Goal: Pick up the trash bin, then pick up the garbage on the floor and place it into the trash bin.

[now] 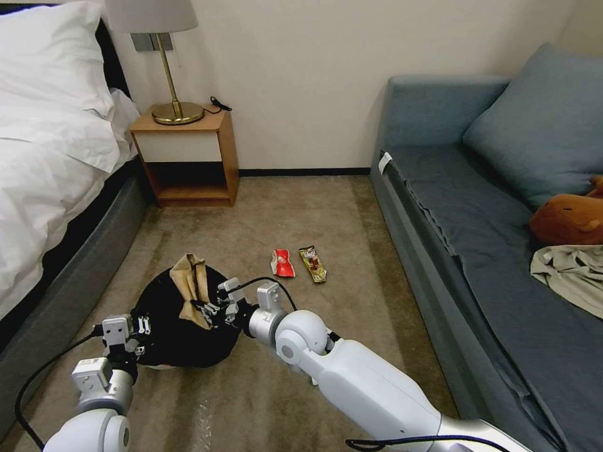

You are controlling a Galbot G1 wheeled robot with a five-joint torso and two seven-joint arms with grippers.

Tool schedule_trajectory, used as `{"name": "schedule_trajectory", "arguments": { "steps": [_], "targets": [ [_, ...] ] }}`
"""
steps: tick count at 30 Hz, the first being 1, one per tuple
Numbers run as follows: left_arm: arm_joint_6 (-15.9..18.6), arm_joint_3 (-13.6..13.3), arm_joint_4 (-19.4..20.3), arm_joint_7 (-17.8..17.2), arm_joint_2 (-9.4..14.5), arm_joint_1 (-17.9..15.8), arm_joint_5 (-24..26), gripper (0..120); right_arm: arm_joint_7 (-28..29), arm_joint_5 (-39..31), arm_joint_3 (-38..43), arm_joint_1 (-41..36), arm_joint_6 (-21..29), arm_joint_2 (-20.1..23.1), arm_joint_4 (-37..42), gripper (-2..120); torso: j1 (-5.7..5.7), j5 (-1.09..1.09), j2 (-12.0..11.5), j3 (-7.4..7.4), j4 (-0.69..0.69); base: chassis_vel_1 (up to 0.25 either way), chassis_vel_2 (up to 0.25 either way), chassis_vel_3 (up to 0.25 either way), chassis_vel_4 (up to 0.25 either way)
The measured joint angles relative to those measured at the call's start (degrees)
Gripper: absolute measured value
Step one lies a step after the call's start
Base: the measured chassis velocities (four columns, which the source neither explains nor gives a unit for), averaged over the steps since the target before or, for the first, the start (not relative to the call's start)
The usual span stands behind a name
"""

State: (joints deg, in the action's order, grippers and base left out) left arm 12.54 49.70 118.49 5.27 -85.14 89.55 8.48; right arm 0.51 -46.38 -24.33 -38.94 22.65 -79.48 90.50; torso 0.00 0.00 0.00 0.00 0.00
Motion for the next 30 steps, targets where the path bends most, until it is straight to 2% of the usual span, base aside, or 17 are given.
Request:
{"name": "schedule_trajectory", "arguments": {
  "steps": [1, 3, 4, 6, 10, 11, 13, 15, 18, 24, 26, 27, 29, 30],
  "targets": [
    [0.0, 0.0, 0.0, 0.0, 0.0, 0.0, 0.0, 4, 0.0, 0.0, 0.0, 0.0, 0.0, 0.0, 0.0, 40, 0.0, 0.0, 0.0, 0.0, 0.0, 0.0, 0.0, 0.0, 0.0],
    [-0.1, 0.0, 0.0, 0.0, -0.1, 0.1, -0.1, 4, 0.0, 0.2, 0.2, -0.4, 0.1, 0.0, 0.1, 52, 0.0, 0.0, 0.0, 0.0, 0.0, 0.0, 0.0, 0.0, 0.0],
    [-0.1, 0.0, 0.0, 0.0, -0.1, 0.1, -0.1, 4, 0.0, 0.2, 0.2, -0.4, 0.1, 0.0, 0.1, 52, 0.0, 0.0, 0.0, 0.0, 0.0, 0.0, 0.0, 0.0, 0.0],
    [-0.2, -0.1, 0.0, 0.0, -0.2, 0.2, -0.2, 4, 0.0, 0.6, 0.3, -0.8, 0.2, 0.0, 0.2, 64, 0.0, 0.0, 0.0, 0.0, 0.0, 0.0, 0.0, 0.0, 0.0],
    [-0.3, -0.1, 0.0, 0.0, -0.2, 0.3, -0.3, 4, -0.1, 0.8, 0.3, -1.2, 0.3, 0.0, 0.3, 71, 0.0, 0.0, 0.0, 0.0, 0.0, 0.0, 0.0, 0.0, 0.0],
    [-0.4, -0.1, 0.0, 0.0, -0.2, 0.3, -0.3, 4, -0.1, 1.0, 0.3, -1.4, 0.5, 0.0, 0.4, 79, 0.0, 0.0, 0.0, 0.0, 0.0, 0.0, 0.0, 0.0, 0.0],
    [-0.5, 0.0, 0.0, 0.0, -0.2, 0.4, -0.3, 4, -0.1, 1.3, 0.3, -1.5, 0.6, 0.1, 0.5, 82, 0.0, 0.0, 0.0, 0.0, 0.0, 0.0, 0.0, 0.0, 0.0],
    [-0.5, 0.1, 0.0, 0.0, -0.2, 0.4, -0.3, 4, -0.1, 1.7, 0.4, -1.6, 0.6, 0.4, 0.5, 95, 0.0, 0.0, 0.0, 0.0, 0.0, 0.0, 0.0, 0.0, 0.0],
    [-0.5, 0.1, 0.1, 0.0, -0.2, 0.5, -0.2, 4, -0.1, 1.9, 0.5, -1.5, 0.6, 0.8, 0.7, 98, 0.0, 0.0, 0.0, 0.0, 0.0, 0.0, 0.0, 0.0, 0.0],
    [-0.6, 0.5, 0.3, 0.0, 0.2, 0.6, 0.0, 4, 0.4, 2.7, 0.2, 0.4, 3.0, 4.9, 1.8, 100, 0.0, 0.01, 0.0, 0.0, 0.01, 0.0, 0.0, 0.0, 0.0],
    [-0.6, 0.8, 0.3, 0.0, 0.4, 0.6, 0.1, 4, 0.2, 5.3, -1.0, 1.4, 5.8, 8.8, 2.4, 100, 0.0, 0.01, 0.0, 0.0, 0.01, 0.0, 0.0, 0.0, 0.0],
    [-0.6, 0.8, 0.3, 0.0, 0.4, 0.6, 0.1, 4, 0.2, 5.3, -1.0, 1.4, 5.8, 8.8, 2.4, 100, 0.0, 0.01, 0.0, 0.0, 0.01, 0.0, 0.0, 0.0, 0.0],
    [-0.7, 0.9, 0.2, 0.0, 0.6, 0.6, 0.3, 4, -1.7, 10.5, -2.0, 1.9, 7.9, 13.2, 2.6, 100, 0.0, 0.01, 0.0, 0.0, 0.0, 0.0, 0.0, 0.0, 0.0],
    [-0.7, 0.9, 0.2, 0.0, 0.6, 0.6, 0.3, 4, -1.7, 10.5, -2.0, 1.9, 7.9, 13.2, 2.6, 100, 0.0, 0.01, 0.0, 0.0, 0.0, 0.0, 0.0, 0.0, 0.0]
  ]
}}
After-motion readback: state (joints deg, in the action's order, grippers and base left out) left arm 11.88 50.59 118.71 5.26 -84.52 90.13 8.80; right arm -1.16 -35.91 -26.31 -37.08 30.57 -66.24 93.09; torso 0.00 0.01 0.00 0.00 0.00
